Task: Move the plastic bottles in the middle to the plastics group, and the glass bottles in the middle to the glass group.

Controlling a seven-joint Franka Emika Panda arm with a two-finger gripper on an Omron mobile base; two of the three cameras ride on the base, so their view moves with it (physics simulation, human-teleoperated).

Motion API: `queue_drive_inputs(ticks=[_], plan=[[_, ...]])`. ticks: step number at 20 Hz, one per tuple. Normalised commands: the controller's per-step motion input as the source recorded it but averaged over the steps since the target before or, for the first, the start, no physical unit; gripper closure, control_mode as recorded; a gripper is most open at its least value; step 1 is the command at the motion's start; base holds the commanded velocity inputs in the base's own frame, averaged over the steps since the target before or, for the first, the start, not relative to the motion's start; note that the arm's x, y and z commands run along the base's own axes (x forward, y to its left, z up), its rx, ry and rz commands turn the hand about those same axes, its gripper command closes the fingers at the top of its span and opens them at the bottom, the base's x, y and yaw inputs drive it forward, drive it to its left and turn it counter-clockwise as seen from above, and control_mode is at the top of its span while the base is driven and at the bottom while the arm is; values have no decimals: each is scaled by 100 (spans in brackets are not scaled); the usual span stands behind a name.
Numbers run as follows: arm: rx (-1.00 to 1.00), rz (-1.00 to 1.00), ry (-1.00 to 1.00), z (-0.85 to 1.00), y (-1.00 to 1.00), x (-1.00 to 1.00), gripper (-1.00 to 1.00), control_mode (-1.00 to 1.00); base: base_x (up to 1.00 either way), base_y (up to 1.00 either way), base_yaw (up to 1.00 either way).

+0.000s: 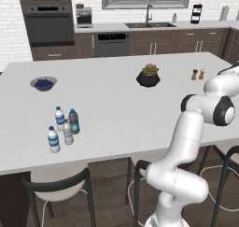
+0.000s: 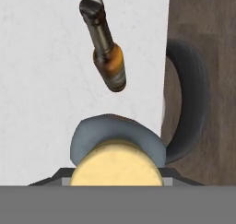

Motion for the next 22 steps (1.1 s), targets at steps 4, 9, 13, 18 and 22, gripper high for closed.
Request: queue_drive_inputs(ticks=[4,9,13,18,22], plan=[[3,0,0,0,-3,0,100,-100,0,0,0],[3,0,0,0,-19,0,100,-100,0,0,0],[4,0,0,0,-17,0,100,-100,0,0,0],[4,0,0,-3,-2,0,100,-100,0,0,0],[2,0,0,-21,0,0,100,-100,0,0,0]])
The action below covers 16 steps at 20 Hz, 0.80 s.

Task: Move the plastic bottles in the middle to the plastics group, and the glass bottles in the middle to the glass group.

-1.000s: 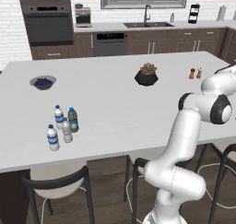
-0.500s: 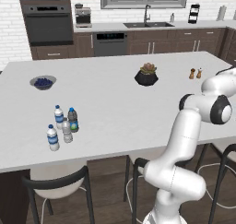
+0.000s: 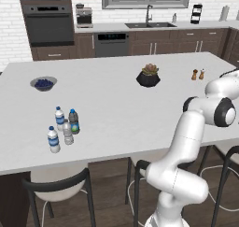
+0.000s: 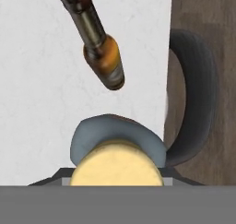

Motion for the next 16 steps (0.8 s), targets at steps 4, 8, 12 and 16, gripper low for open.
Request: queue_drive_inputs(ticks=[4,8,12,16], plan=[[1,0,0,-29,0,0,100,-100,0,0,0],[0,0,-4,-35,0,0,100,-100,0,0,0],[0,0,-6,-4,0,7,100,-100,0,0,0],[0,0,-5,7,0,24,100,-100,0,0,0]])
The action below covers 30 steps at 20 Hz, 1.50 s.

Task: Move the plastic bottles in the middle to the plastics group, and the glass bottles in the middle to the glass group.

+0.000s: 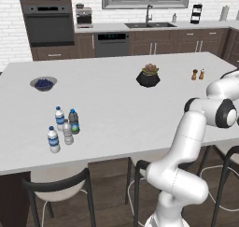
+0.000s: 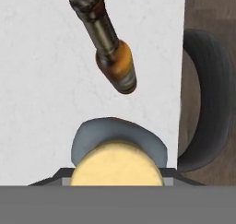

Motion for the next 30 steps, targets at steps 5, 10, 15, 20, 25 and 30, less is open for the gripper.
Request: queue_drive_inputs(ticks=[5,10,15,20,25,30], plan=[[0,0,0,1,0,8,100,-100,0,0,0],[0,0,0,0,0,0,100,-100,0,0,0],[0,0,0,0,0,0,-100,-100,0,0,0],[0,0,0,0,0,0,-100,-100,0,0,0],[0,0,0,0,0,0,-100,-100,0,0,0],[0,0,0,0,0,0,-100,-100,0,0,0]])
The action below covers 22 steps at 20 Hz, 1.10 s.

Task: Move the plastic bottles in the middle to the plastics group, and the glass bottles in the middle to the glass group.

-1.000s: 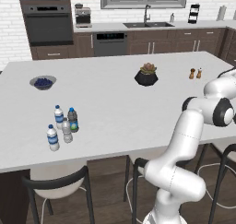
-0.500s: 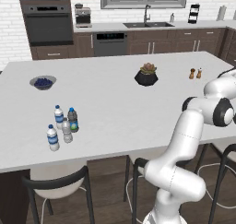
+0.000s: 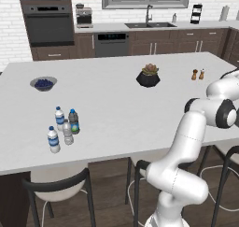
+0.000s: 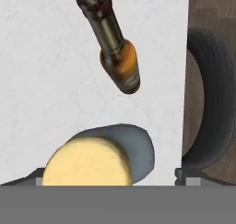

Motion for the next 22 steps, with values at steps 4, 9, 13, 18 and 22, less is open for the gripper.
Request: queue_drive_inputs(ticks=[4,9,13,18,22], plan=[[-1,0,0,7,4,0,-100,-100,0,0,0],[-8,0,0,32,25,-1,-100,-100,0,0,0],[-9,0,0,31,41,-9,-100,-100,0,0,0],[-8,0,0,33,37,-13,-100,-100,0,0,0],[-4,0,0,38,34,-36,-100,-100,0,0,0]])
